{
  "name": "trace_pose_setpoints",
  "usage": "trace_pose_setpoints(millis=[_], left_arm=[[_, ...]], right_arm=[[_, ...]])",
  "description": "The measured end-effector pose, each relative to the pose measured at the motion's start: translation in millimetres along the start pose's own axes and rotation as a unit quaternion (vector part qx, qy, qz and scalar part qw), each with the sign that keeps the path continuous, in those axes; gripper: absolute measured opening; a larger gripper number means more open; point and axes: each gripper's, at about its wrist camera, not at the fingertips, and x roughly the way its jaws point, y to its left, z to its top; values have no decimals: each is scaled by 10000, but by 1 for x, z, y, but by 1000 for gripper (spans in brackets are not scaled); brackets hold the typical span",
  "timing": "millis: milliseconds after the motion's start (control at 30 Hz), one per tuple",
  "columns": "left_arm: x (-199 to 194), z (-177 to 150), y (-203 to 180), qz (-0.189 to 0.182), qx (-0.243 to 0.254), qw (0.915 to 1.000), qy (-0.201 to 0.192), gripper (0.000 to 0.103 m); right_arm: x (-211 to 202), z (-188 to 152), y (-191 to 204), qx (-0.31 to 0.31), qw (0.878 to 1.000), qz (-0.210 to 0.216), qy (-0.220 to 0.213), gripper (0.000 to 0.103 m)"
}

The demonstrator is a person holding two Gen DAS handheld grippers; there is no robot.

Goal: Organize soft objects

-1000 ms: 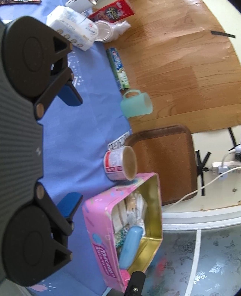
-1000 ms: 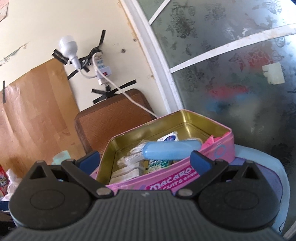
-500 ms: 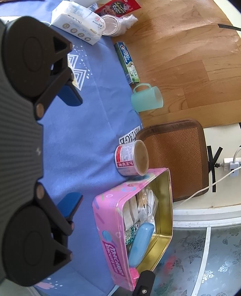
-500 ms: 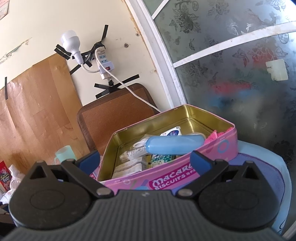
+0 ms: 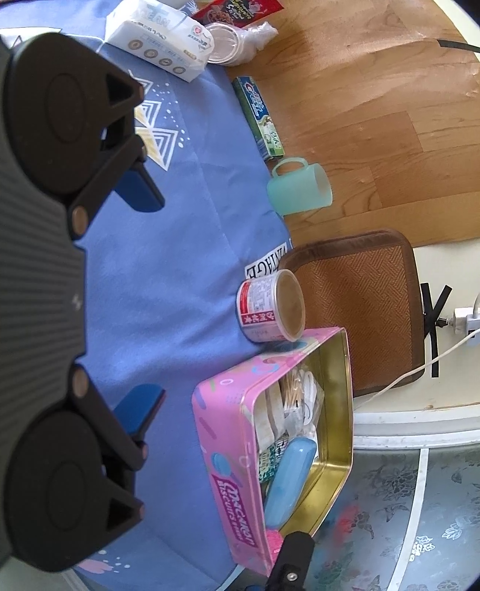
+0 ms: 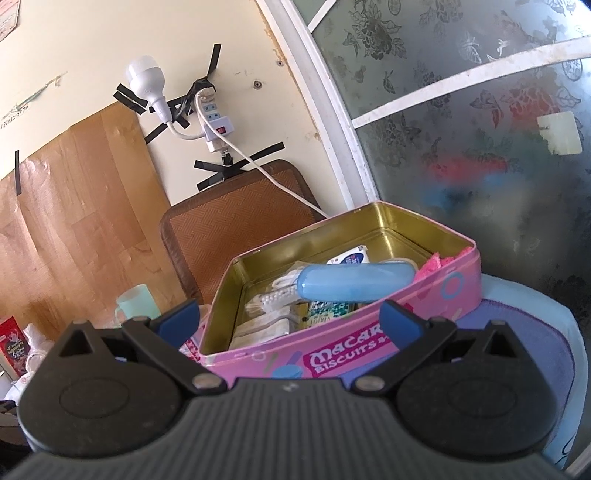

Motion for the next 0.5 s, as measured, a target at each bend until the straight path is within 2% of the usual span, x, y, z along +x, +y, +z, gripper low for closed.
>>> trace_pose_setpoints(millis=[500], left_arm=[[5,-2,-6,-6,118,9999,106,103]], right_arm=[[0,-4,-4,117,9999,-23,64,103]])
